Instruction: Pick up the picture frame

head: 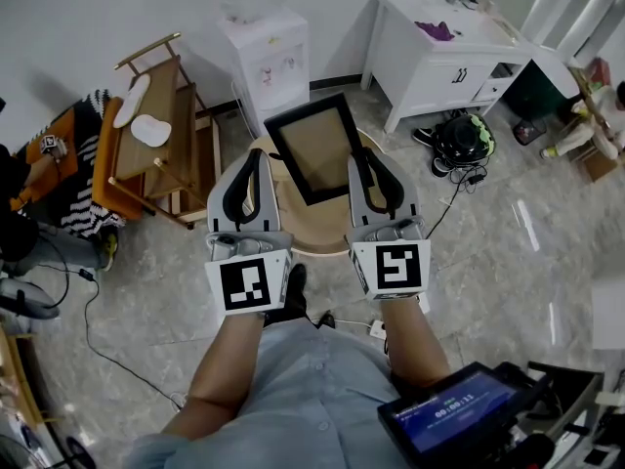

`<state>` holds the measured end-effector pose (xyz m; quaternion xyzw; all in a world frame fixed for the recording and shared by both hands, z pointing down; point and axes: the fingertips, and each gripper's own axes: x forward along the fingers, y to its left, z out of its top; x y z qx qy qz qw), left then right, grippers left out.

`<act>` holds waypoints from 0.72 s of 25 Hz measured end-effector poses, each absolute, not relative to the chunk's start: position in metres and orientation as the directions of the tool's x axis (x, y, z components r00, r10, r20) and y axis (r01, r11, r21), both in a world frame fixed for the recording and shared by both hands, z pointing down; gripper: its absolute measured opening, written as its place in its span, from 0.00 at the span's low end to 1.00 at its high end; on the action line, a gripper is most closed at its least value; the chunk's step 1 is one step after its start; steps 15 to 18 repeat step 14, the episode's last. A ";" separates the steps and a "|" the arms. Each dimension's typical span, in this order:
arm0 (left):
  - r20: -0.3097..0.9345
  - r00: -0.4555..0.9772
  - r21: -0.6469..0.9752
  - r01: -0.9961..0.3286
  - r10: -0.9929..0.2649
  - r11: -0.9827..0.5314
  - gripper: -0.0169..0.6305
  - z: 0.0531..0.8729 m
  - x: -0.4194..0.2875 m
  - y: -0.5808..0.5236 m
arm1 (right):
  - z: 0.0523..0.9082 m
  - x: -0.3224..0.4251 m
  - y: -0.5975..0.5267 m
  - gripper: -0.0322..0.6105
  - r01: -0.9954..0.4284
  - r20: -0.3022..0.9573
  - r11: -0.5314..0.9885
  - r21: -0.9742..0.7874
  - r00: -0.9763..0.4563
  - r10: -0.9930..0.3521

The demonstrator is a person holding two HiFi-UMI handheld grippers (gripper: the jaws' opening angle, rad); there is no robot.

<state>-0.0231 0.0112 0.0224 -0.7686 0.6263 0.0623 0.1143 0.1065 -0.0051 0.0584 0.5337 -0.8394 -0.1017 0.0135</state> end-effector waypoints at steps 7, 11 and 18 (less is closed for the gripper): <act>-0.247 0.212 -0.101 -0.976 -0.945 -0.193 0.04 0.022 -0.026 0.013 | 0.057 0.104 -0.003 0.17 -0.903 -0.094 0.394 0.173 -0.413 -0.906; -0.247 0.213 -0.100 -0.976 -0.945 -0.193 0.04 0.018 -0.027 0.008 | 0.055 0.103 -0.007 0.17 -0.900 -0.091 0.397 0.177 -0.417 -0.904; -0.245 0.216 -0.103 -0.975 -0.945 -0.196 0.04 0.017 -0.027 0.003 | 0.053 0.102 -0.012 0.17 -0.902 -0.090 0.395 0.175 -0.414 -0.906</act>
